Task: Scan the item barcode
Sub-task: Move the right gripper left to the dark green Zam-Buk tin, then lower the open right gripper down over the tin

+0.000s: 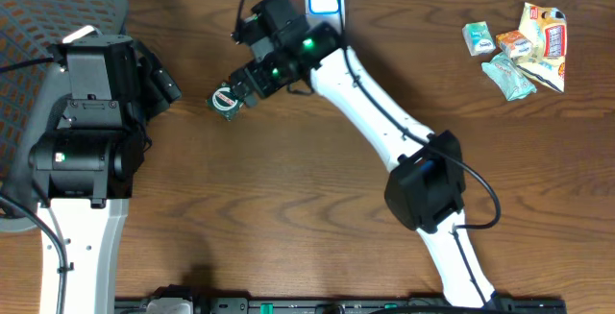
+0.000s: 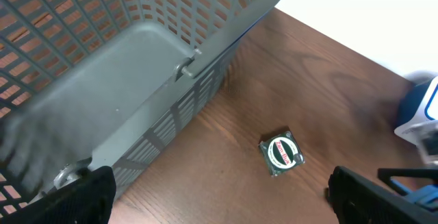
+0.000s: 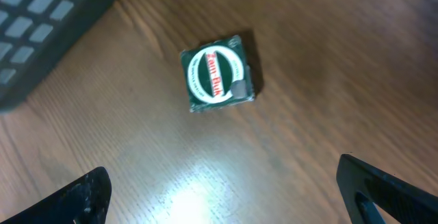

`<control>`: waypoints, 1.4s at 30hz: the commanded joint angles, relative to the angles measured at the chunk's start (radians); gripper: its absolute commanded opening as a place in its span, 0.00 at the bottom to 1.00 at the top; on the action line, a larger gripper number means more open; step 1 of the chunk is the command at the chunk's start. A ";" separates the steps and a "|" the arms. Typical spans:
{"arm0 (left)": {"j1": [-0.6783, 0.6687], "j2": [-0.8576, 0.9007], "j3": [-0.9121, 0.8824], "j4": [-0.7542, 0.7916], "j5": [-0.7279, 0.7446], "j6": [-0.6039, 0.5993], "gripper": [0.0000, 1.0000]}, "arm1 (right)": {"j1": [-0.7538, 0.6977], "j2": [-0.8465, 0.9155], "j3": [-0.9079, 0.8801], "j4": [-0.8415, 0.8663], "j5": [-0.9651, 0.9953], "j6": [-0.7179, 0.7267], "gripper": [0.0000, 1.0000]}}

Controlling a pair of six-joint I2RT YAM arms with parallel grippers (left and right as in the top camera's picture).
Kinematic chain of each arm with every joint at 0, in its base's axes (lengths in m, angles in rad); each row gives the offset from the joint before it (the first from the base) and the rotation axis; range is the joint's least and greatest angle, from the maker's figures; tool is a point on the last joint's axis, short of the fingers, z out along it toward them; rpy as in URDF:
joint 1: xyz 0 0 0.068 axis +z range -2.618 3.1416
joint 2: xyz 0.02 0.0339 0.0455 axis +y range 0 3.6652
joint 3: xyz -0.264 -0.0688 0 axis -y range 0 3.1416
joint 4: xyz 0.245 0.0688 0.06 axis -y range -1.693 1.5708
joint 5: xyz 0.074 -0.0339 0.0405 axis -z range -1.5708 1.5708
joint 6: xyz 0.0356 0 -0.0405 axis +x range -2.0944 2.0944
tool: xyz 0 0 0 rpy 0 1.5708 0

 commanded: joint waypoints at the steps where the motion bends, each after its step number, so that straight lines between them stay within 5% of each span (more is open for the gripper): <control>1: 0.003 -0.007 0.013 -0.001 -0.010 -0.005 0.98 | 0.027 -0.014 0.011 -0.008 0.102 0.009 0.99; 42: 0.003 -0.007 0.013 -0.001 -0.010 -0.005 0.98 | 0.043 -0.014 0.011 -0.002 0.122 0.009 0.99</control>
